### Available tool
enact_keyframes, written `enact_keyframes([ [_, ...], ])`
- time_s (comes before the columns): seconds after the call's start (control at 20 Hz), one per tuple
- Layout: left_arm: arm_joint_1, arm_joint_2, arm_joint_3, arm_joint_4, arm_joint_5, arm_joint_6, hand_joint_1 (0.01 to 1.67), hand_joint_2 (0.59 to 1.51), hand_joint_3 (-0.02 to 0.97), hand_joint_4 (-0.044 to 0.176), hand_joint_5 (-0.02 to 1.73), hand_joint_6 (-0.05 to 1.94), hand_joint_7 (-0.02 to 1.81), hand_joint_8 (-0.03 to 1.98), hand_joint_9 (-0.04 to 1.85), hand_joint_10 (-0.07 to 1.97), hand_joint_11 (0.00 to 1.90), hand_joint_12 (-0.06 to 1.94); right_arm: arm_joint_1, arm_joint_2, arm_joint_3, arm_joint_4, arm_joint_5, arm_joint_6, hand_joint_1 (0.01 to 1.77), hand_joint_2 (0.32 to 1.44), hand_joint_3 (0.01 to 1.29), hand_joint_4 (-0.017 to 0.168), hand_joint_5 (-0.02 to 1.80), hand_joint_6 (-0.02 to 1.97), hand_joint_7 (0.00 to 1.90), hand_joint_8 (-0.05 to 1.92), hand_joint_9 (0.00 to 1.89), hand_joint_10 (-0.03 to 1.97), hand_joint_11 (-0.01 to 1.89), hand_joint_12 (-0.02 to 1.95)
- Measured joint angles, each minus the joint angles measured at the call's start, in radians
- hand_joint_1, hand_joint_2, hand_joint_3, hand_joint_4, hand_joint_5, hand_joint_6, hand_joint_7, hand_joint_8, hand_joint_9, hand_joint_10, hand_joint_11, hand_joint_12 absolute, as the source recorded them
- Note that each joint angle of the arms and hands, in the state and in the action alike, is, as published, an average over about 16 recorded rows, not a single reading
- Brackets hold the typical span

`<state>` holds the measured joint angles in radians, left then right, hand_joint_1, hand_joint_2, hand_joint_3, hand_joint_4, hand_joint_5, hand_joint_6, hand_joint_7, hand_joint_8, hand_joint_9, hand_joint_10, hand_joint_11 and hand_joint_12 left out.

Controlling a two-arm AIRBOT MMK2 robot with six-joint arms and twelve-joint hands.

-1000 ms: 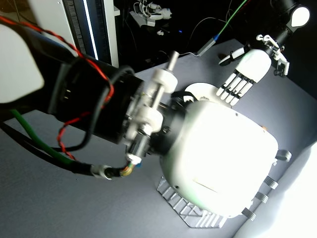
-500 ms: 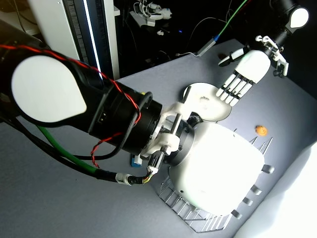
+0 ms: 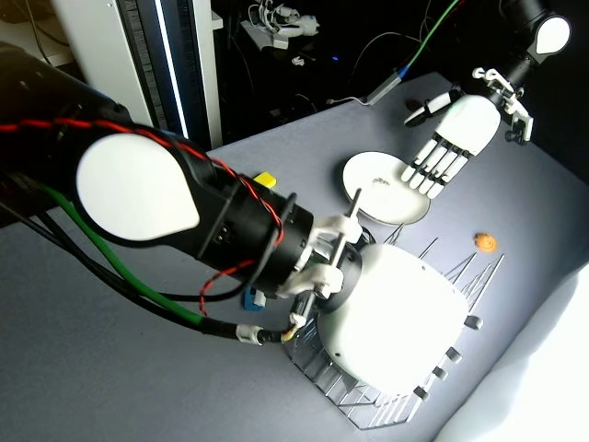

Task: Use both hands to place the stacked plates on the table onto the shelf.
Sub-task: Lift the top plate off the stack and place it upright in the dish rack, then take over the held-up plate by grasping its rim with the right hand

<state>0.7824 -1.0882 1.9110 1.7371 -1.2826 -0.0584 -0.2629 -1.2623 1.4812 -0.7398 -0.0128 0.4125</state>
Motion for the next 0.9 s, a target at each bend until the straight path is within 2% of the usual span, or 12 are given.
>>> enact_keyframes([
  [0.15, 0.016, -0.002, -0.001, -0.008, 0.009, 0.000, 0.01, 1.078, 0.021, -0.003, 0.01, 0.00, 0.02, -0.01, 0.02, 0.01, 0.01, -0.03, -0.008, -0.005, 0.013, 0.001, 0.008, -0.003, 1.31, 1.07, 0.01, -0.006, 0.82, 0.95, 0.99, 0.75, 0.97, 0.80, 0.74, 1.24],
  [0.4, 0.040, -0.004, -0.005, -0.022, 0.022, -0.001, 0.02, 1.079, 0.021, -0.005, 0.00, -0.02, 0.02, -0.01, 0.02, 0.01, 0.01, -0.03, -0.008, 0.003, 0.016, 0.000, 0.027, -0.021, 1.24, 1.06, 0.01, -0.005, 0.78, 0.69, 0.93, 0.49, 0.93, 0.49, 0.65, 1.23],
  [0.65, 0.062, -0.004, -0.010, -0.037, 0.029, -0.005, 0.02, 1.080, 0.021, -0.007, -0.01, -0.03, 0.02, -0.01, 0.02, 0.01, 0.01, -0.02, 0.017, 0.029, -0.022, -0.032, 0.066, -0.095, 1.16, 1.05, 0.01, -0.003, 0.67, 0.37, 0.80, 0.22, 0.81, 0.21, 0.46, 1.22],
  [0.8, 0.071, -0.004, -0.013, -0.044, 0.031, -0.007, 0.02, 1.082, 0.021, -0.007, -0.01, -0.03, 0.01, -0.01, 0.02, 0.01, 0.01, -0.02, 0.037, 0.044, -0.068, -0.073, 0.099, -0.171, 1.13, 1.03, 0.01, -0.003, 0.56, 0.15, 0.66, 0.06, 0.65, 0.13, 0.33, 1.06],
  [0.9, 0.074, -0.004, -0.014, -0.047, 0.032, -0.008, 0.02, 1.083, 0.021, -0.007, -0.01, -0.03, 0.01, -0.01, 0.01, 0.01, 0.01, -0.02, 0.049, 0.052, -0.108, -0.100, 0.121, -0.242, 1.12, 1.02, 0.01, -0.003, 0.48, 0.06, 0.55, 0.02, 0.54, 0.09, 0.25, 0.91],
])
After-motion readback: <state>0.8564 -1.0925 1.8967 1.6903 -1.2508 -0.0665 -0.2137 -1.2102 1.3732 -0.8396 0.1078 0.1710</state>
